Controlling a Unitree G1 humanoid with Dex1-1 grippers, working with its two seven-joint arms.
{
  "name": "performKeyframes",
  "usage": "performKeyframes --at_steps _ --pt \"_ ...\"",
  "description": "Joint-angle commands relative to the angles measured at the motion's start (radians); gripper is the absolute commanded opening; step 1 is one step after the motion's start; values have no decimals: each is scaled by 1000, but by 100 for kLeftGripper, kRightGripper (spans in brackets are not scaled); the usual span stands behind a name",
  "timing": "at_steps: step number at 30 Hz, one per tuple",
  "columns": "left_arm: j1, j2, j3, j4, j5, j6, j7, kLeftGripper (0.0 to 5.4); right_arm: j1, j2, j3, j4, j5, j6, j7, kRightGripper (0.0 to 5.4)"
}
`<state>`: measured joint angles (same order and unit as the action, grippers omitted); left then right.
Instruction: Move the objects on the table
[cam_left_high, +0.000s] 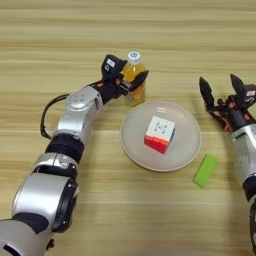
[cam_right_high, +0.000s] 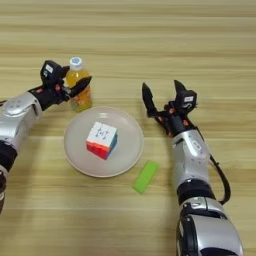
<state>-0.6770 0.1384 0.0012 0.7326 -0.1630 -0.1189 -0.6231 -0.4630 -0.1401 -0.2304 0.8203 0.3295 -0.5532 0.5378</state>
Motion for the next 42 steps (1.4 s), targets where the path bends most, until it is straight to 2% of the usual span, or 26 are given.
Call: performKeyframes --at_steps 1,13,17,22,25,29,36,42 --pt "30 22 4 -152 -22 45 -18 343 -6 6 1 -11 -2 5 8 540" --pt "165 95 20 -518 -56 180 -20 343 1 2 2 -27 -1 7 20 540" --pt "199 110 12 -598 -62 216 -22 343 21 -2 25 -115 13 31 67 540" --pt "224 117 3 -649 -64 244 -25 343 88 -32 119 -358 35 129 203 540" --pt "231 120 0 -660 -64 251 -27 343 119 -69 170 -501 54 220 273 540" --pt "238 120 -9 -672 -64 256 -32 343 131 -124 228 -638 63 336 348 540" --pt "246 117 -28 -705 -65 270 -42 343 117 -169 304 -719 62 458 433 540" --pt "259 122 -46 -739 -65 280 -58 343 86 -158 341 -704 39 494 441 540"
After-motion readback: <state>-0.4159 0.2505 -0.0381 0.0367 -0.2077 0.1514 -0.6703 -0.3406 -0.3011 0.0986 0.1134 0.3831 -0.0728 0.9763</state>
